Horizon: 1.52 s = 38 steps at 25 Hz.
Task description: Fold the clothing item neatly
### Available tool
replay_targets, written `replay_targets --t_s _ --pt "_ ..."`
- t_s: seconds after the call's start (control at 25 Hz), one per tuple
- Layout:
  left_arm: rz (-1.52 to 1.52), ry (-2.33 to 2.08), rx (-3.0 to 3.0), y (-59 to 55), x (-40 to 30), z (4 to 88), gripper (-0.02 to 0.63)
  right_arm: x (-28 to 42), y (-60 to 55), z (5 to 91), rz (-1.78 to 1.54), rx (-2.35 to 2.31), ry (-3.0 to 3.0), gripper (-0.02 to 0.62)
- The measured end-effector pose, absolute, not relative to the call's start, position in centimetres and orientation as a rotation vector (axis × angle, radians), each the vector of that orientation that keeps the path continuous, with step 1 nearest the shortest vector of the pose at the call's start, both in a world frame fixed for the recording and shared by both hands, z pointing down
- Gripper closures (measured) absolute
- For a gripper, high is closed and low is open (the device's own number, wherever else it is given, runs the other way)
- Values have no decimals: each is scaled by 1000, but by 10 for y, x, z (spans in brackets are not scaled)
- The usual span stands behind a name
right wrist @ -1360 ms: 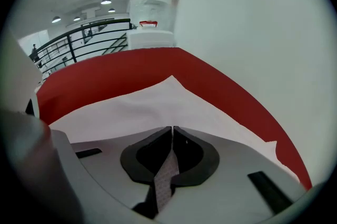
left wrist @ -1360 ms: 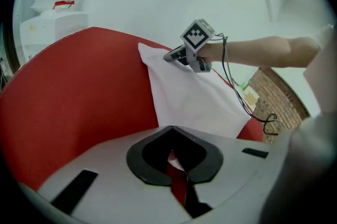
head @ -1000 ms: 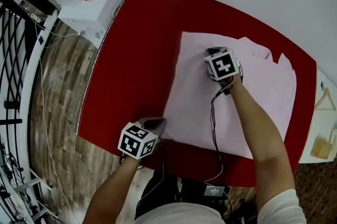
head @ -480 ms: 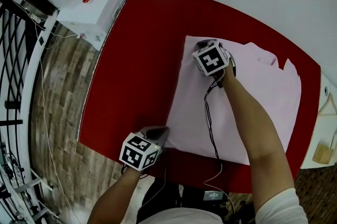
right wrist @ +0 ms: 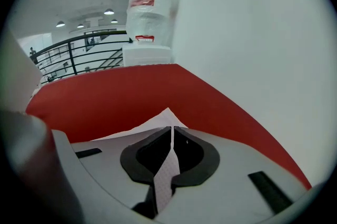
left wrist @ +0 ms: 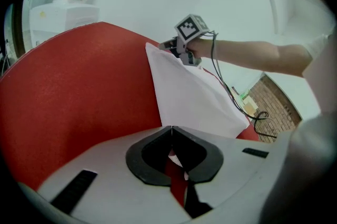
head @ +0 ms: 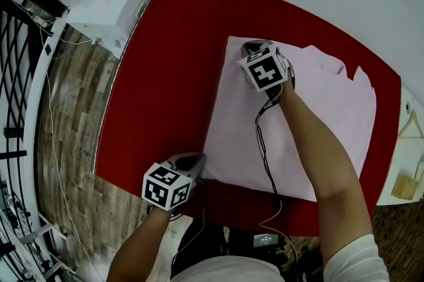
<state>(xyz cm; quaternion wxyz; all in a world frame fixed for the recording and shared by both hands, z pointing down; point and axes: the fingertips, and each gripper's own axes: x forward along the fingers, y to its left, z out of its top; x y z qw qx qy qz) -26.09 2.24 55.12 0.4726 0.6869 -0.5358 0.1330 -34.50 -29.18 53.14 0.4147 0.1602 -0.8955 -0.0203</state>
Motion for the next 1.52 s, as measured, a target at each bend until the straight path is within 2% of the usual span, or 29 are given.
replay_targets --t_s 0.24,0.56,1.0,1.52 --pt "294 -1331 1703 32 -265 536 601 -301 -267 493 -107 394 -2293 574" --pt "351 -1351 1775 40 -251 513 601 -195 -226 480 -41 476 -2280 574" --pt "482 -1273 1911 19 -163 494 601 -33 -197 501 80 620 -2194 574" --pt "565 -1134 2133 -37 -55 474 601 75 -179 509 164 735 -2161 574"
